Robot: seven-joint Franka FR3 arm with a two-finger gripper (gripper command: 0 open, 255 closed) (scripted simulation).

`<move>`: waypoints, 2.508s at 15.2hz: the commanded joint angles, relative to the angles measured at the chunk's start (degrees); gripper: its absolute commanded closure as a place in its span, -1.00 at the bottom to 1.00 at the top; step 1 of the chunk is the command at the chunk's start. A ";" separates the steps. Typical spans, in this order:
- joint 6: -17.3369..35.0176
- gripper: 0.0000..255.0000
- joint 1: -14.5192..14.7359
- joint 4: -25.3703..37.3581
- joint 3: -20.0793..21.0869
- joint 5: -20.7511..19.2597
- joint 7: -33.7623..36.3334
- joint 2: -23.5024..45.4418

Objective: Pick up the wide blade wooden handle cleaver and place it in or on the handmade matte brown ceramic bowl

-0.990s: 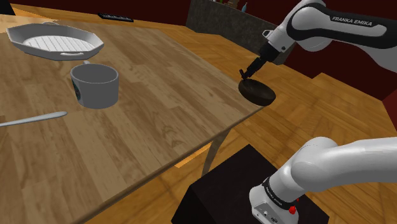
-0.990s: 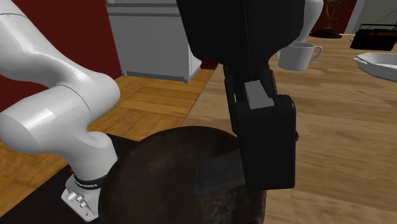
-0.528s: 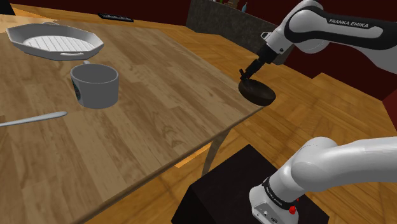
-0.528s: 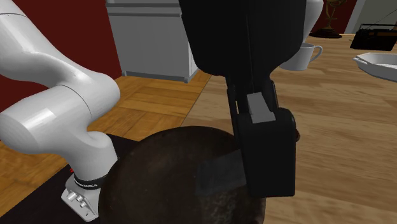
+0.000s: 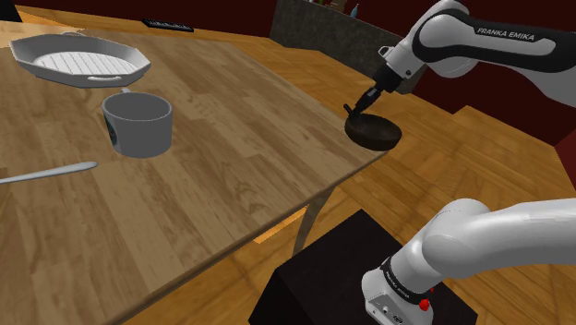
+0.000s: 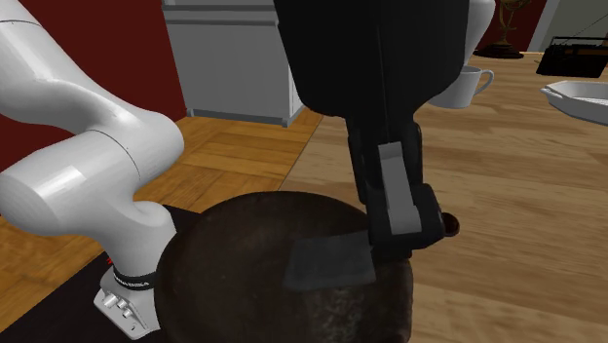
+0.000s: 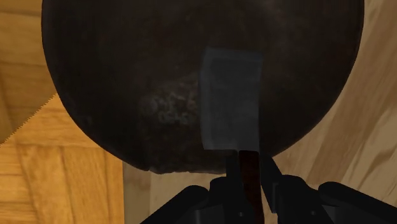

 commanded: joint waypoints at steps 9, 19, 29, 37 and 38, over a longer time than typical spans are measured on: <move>-4.61 1.00 0.18 4.83 0.33 0.03 0.79 0.28; -11.86 1.00 0.62 13.54 0.66 0.25 1.91 1.65; -19.29 1.00 -1.23 14.52 -1.15 -1.71 -0.11 -4.57; -13.78 1.00 -1.85 6.90 -1.44 -2.21 -0.89 -6.62; -13.09 1.00 -1.92 5.99 -1.49 -2.27 -0.99 -6.83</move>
